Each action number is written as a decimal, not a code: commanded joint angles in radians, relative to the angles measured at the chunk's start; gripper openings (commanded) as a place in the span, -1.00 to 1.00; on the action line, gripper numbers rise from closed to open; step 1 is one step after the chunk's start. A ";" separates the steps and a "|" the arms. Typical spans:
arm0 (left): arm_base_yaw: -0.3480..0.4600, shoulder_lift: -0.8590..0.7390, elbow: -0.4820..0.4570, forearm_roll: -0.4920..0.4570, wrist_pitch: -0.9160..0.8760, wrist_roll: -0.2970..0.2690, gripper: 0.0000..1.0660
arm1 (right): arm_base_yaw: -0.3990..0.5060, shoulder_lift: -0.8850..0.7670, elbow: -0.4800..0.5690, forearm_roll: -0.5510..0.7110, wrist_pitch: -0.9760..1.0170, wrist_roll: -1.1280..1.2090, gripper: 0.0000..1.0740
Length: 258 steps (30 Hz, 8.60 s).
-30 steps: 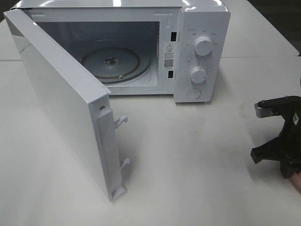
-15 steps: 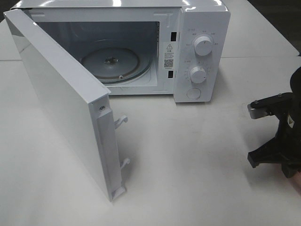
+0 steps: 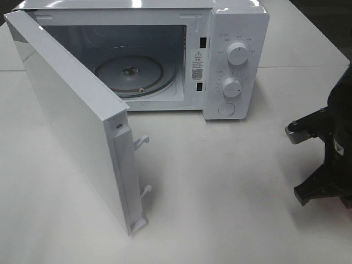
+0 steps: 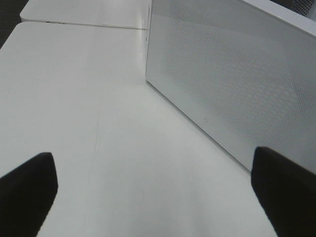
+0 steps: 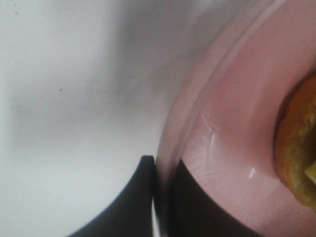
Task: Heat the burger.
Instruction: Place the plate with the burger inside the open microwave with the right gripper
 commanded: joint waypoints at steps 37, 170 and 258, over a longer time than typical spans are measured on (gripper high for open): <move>0.003 -0.021 0.002 -0.004 -0.008 0.004 0.88 | 0.500 -0.299 0.090 -0.068 0.286 -0.020 -1.00; 0.003 -0.021 0.002 -0.004 -0.008 0.005 0.88 | 0.138 -0.198 -0.029 0.500 -0.482 -2.237 -1.00; 0.003 -0.021 0.002 -0.004 -0.008 0.004 0.88 | 0.215 0.374 -0.761 0.552 -0.267 -2.180 -1.00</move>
